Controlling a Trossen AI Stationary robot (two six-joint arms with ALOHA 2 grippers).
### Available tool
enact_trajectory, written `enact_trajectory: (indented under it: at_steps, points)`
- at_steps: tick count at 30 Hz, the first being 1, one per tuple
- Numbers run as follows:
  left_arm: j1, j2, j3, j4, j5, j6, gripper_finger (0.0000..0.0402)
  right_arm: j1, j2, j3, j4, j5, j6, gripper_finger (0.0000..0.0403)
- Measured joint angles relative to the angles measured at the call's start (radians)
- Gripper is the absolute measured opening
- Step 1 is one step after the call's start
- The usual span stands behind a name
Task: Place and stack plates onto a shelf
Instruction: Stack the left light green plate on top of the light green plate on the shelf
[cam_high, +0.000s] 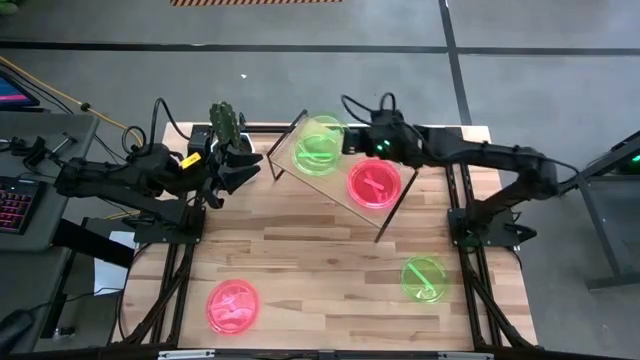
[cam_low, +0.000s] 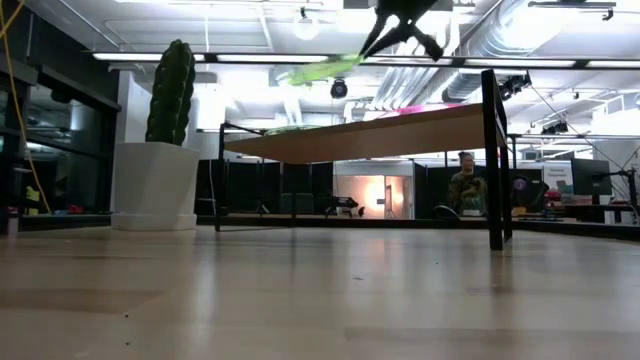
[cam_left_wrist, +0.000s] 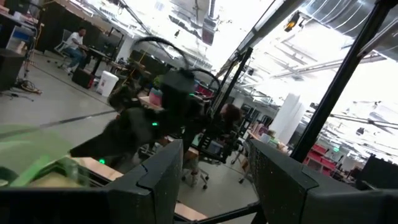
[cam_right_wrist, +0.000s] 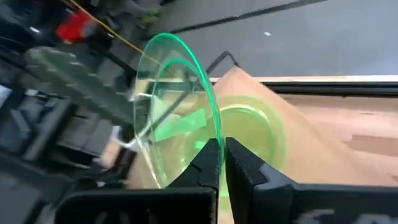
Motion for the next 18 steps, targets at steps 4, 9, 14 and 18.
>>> enact_trajectory:
  at_steps: [4, 9, 14, 18]
  points:
    - [0.0, 0.0, 0.0, 0.0, 0.0, 0.0, 0.0175, -0.048, 0.104, 0.066, -0.045, -0.051, -0.035, 0.0]
    - [0.0, 0.0, 0.0, 0.0, 0.0, 0.0, 0.0175, -0.085, 0.179, 0.091, -0.056, -0.115, -0.057, 0.0]
    - [0.0, 0.0, 0.0, 0.0, 0.0, 0.001, 0.0175, -0.106, 0.206, 0.091, -0.062, -0.131, -0.057, 0.0]
    - [0.0, 0.0, 0.0, 0.0, 0.0, 0.002, 0.0175, -0.115, 0.207, 0.091, -0.066, -0.143, -0.047, 0.0]
